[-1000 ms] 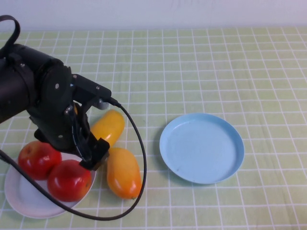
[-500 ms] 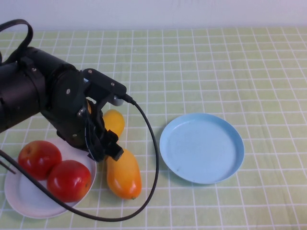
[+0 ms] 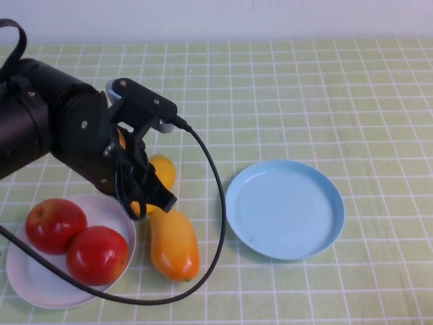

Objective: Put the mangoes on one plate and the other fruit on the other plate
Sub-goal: Put another type of fruit in the right plate

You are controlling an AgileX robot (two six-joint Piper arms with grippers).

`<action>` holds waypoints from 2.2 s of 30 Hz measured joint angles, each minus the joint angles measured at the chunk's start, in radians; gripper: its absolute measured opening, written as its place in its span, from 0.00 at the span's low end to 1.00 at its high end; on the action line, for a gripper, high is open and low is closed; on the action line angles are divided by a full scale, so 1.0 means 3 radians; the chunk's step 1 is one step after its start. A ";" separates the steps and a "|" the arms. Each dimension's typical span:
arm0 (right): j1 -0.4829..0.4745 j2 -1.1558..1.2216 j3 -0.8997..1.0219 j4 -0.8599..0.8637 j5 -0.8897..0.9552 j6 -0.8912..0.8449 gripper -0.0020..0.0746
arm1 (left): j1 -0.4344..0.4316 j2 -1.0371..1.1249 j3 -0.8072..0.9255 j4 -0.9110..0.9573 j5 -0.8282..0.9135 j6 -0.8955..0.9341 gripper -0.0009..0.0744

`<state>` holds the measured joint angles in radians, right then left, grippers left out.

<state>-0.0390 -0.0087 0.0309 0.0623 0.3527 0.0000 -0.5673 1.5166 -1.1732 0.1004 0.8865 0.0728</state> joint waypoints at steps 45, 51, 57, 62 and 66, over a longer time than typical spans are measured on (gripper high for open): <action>0.0000 0.0000 0.0000 0.0000 0.0000 0.0000 0.01 | 0.0442 -0.2309 0.1928 0.0093 -0.2764 -0.0288 0.01; 0.0000 0.0000 0.0000 0.0000 0.0000 0.0000 0.01 | 0.0994 -0.3189 0.2880 -0.0136 -0.3643 -0.0065 0.01; 0.0000 0.0000 0.0000 0.0000 0.0000 0.0000 0.01 | 0.1450 -0.3992 0.3570 -0.0394 -0.3702 -0.0059 0.01; 0.0000 0.0000 0.0000 0.0000 0.0000 0.0000 0.01 | 0.1531 -0.4557 0.3929 -0.0417 -0.3472 -0.0053 0.01; 0.0000 0.0000 0.0000 0.0000 0.0000 0.0000 0.01 | 0.1539 -0.4932 0.3989 -0.0442 -0.2933 -0.0059 0.01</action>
<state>-0.0390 -0.0087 0.0309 0.0623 0.3527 0.0000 -0.1055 0.0369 0.0234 -0.0321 0.0067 0.0549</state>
